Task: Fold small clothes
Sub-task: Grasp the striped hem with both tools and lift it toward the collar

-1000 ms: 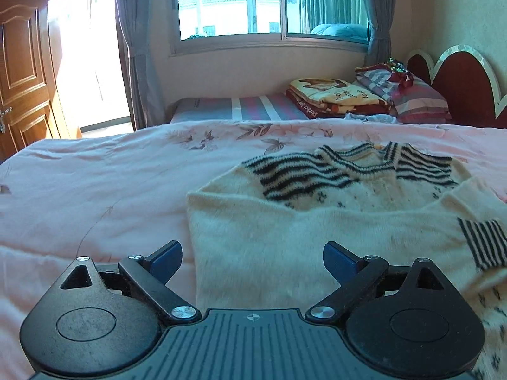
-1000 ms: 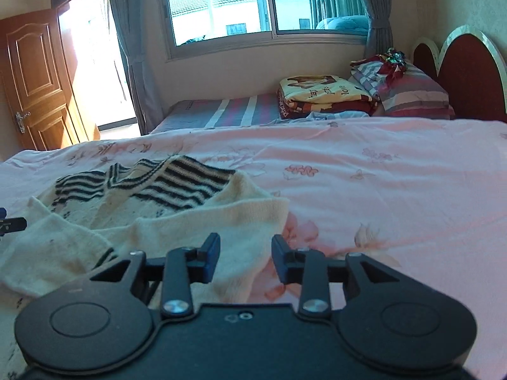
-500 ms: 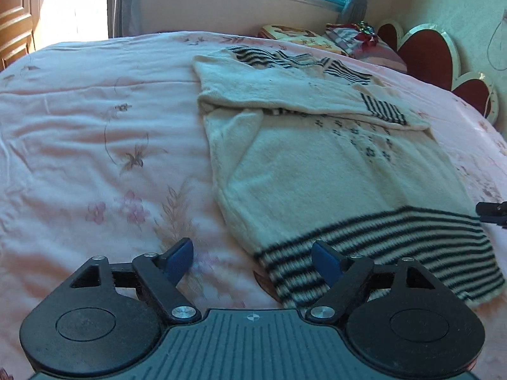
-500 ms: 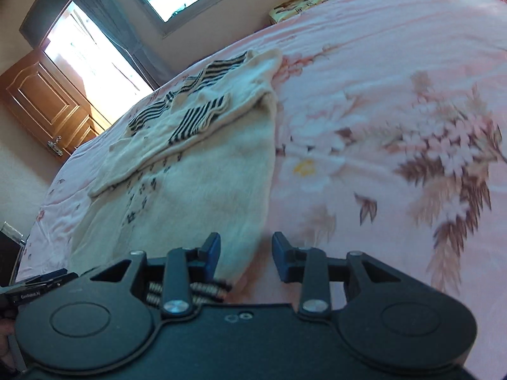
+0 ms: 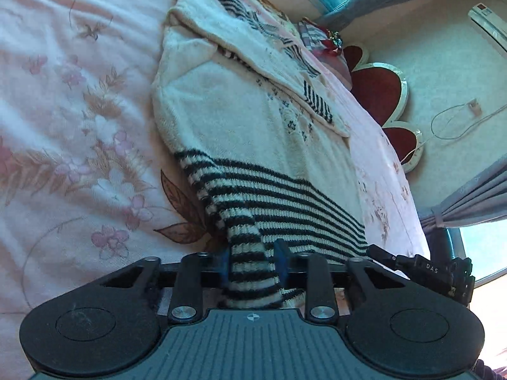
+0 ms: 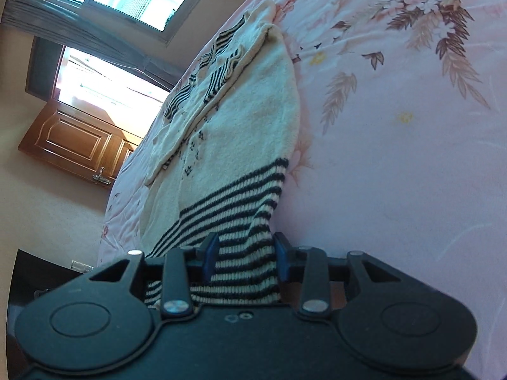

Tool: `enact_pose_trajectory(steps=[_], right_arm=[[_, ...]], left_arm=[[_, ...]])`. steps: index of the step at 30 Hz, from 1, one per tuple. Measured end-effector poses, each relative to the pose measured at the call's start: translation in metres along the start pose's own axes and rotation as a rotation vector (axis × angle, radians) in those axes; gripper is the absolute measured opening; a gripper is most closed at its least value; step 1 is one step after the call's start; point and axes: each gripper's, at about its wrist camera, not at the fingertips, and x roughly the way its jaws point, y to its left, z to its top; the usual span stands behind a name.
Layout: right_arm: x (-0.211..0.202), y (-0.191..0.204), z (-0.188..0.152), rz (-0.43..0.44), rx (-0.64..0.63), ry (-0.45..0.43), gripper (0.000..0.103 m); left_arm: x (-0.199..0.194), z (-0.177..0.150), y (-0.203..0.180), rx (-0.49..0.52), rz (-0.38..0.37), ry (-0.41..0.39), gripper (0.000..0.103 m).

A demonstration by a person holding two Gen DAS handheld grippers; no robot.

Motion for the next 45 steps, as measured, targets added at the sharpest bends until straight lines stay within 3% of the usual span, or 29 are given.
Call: enact_pose_trajectory(steps=[2,3,5,11,14,16,18,20,22,23,27,35,40,45], right_arm=[[0.003,0.002,0.002,-0.013,-0.029,0.006,0.029],[0.004,0.005,0.002,-0.034,-0.050,0.008,0.020],[0.001,0.012,0.002,-0.089,-0.105,0.006,0.006],[-0.034,0.044,0.004,-0.075,-0.250,-0.106,0.006],[-0.028,0.037,0.003,-0.103,-0.262,-0.080,0.006],[-0.012,0.021,0.002,-0.148,-0.207,-0.027,0.006],[-0.006,0.009,-0.001,-0.140,-0.144,-0.007,0.007],[-0.010,0.007,-0.004,-0.118,-0.108,-0.025,0.013],[-0.013,0.006,-0.005,-0.112,-0.108,-0.035,0.020],[-0.015,0.006,-0.005,-0.112,-0.111,-0.033,0.020],[-0.019,-0.002,-0.001,-0.100,-0.081,-0.032,0.021],[-0.013,-0.001,0.003,-0.083,-0.083,-0.021,0.022],[-0.005,-0.001,0.007,-0.067,-0.084,-0.026,0.022],[-0.005,-0.002,0.002,-0.036,-0.090,-0.001,0.021]], left_arm=[[0.003,-0.002,0.002,-0.003,-0.009,-0.014,0.023],[0.002,-0.002,0.002,-0.006,-0.002,-0.022,0.010],[-0.005,-0.003,0.001,0.001,0.005,-0.055,0.010],[-0.049,-0.002,-0.007,0.037,-0.022,-0.196,0.009],[-0.038,-0.001,0.000,0.065,0.075,-0.138,0.009],[-0.029,-0.004,0.014,0.040,0.090,-0.089,0.009],[-0.029,-0.008,0.016,0.008,0.076,-0.117,0.010],[-0.032,-0.013,0.022,-0.058,0.043,-0.137,0.024],[-0.035,-0.017,0.028,-0.103,-0.021,-0.182,0.053],[-0.036,-0.016,0.030,-0.117,-0.034,-0.193,0.055],[-0.030,-0.003,0.037,-0.157,-0.029,-0.205,0.056],[0.001,0.027,0.051,-0.266,-0.159,-0.159,0.056],[0.009,0.021,0.032,-0.150,-0.146,-0.131,0.056],[0.001,0.003,0.024,-0.109,-0.126,-0.156,0.056]])
